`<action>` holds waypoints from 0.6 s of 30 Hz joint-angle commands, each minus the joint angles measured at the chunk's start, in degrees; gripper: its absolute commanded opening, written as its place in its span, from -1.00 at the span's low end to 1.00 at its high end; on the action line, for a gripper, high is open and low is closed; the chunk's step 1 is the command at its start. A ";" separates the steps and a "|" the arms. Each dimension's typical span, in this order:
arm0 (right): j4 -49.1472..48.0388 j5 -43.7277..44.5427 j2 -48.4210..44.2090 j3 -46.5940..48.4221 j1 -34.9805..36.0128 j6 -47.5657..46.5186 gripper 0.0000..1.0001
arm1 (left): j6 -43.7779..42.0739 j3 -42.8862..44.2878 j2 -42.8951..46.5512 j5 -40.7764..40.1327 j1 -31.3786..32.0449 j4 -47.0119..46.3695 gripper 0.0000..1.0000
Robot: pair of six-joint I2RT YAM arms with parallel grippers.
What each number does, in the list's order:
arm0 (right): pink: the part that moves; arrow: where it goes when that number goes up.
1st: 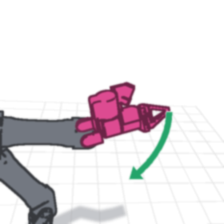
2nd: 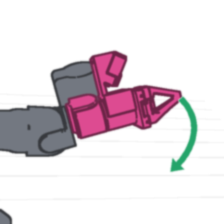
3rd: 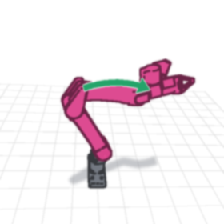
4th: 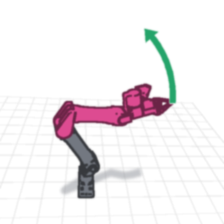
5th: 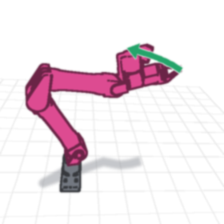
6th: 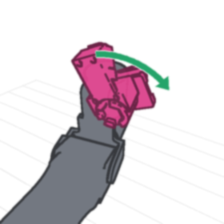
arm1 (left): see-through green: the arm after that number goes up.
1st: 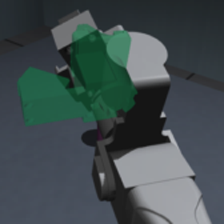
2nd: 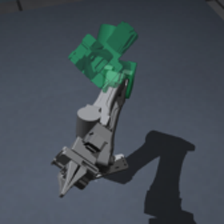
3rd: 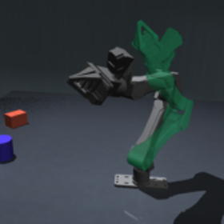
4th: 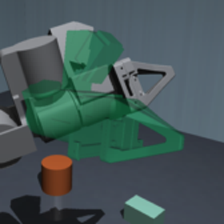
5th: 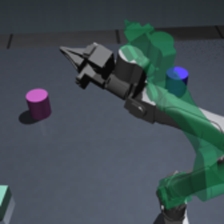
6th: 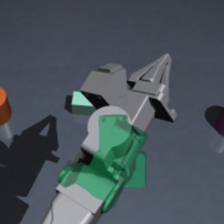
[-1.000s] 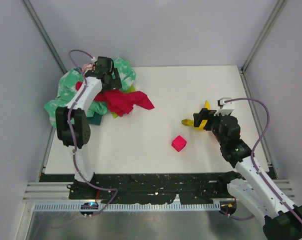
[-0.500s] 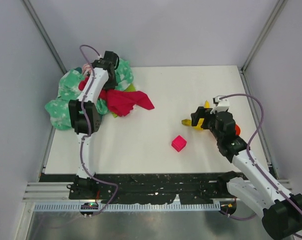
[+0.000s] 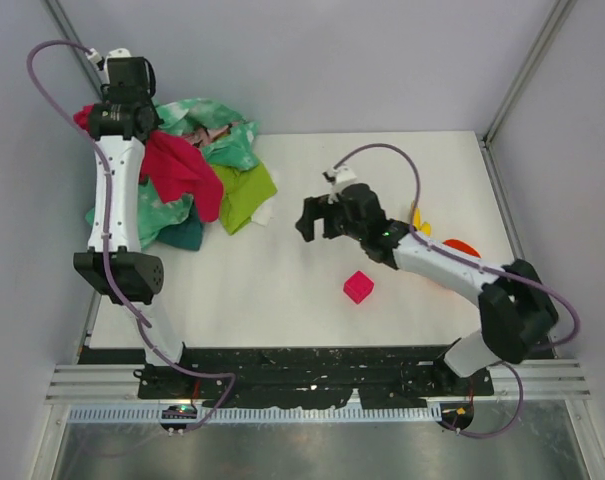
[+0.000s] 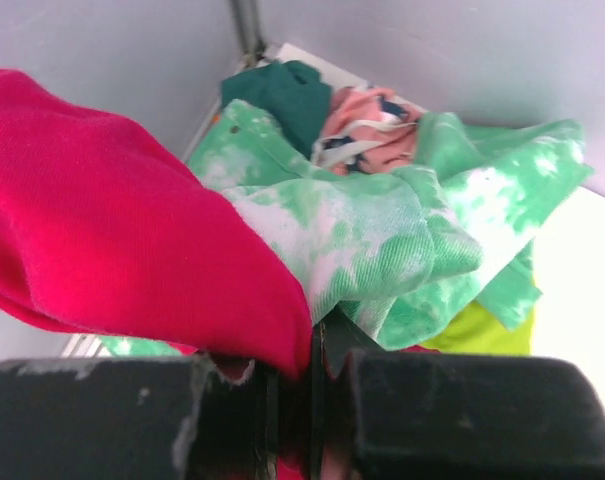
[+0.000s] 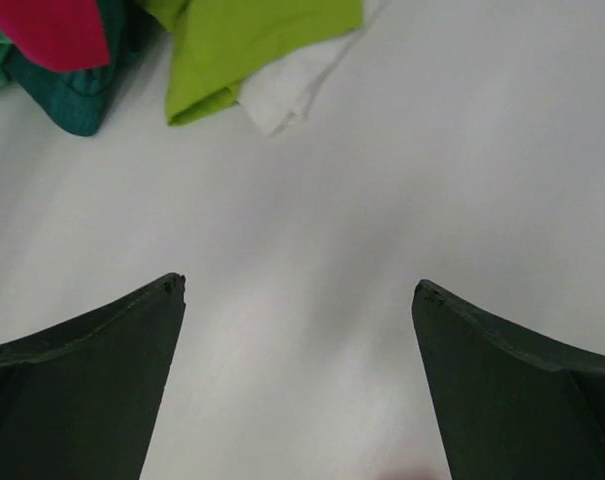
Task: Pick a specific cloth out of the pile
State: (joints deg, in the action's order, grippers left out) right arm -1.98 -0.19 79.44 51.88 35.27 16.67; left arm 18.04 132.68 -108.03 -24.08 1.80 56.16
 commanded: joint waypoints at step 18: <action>16.83 7.66 72.43 88.65 10.44 10.82 0.79 | 0.68 -5.33 -8.60 2.01 -9.27 -0.17 -1.00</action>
State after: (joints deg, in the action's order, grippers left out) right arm 12.10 4.05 149.12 135.68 44.99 21.41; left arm 19.03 127.04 -117.51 -21.50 -6.48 57.91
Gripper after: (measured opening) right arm 0.921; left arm 0.111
